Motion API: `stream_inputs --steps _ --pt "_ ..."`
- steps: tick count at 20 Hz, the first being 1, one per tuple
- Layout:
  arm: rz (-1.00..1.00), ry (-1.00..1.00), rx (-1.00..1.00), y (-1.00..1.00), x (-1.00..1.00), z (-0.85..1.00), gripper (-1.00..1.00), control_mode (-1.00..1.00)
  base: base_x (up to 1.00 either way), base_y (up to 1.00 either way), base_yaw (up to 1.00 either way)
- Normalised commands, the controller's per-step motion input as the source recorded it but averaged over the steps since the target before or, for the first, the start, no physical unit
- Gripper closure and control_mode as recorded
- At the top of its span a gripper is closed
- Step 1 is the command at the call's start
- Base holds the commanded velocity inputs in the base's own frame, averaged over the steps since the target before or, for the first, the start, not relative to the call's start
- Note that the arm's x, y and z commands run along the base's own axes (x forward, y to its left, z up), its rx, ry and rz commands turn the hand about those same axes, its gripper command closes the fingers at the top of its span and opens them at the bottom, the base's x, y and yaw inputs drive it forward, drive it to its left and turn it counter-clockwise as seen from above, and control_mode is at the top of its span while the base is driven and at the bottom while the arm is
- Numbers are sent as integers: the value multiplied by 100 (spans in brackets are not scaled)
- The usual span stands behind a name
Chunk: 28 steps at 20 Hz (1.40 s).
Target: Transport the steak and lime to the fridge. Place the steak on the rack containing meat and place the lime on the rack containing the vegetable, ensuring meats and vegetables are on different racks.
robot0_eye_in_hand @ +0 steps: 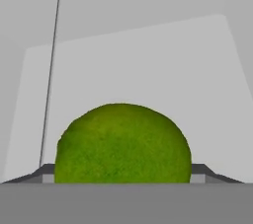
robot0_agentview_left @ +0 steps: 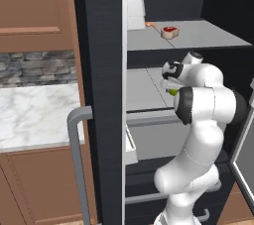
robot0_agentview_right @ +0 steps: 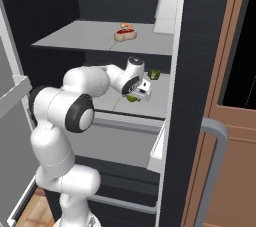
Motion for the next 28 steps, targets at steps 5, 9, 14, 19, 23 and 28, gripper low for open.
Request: stream_inputs --steps 5,9,14,19,23,28 --pt "0 0 0 0 -1 -18 -100 -100 0 0 0" --pt "0 -5 1 -4 -19 -7 -100 -100 0 0 0" --pt "0 -8 2 0 -41 -10 -100 -100 0 0 0" --pt "0 -8 0 2 -56 -17 -100 -100 0 0 0" --pt "0 -24 0 0 -71 32 -100 -100 0 0 0" --pt "0 -24 0 1 -87 43 -100 -100 0 0 0"
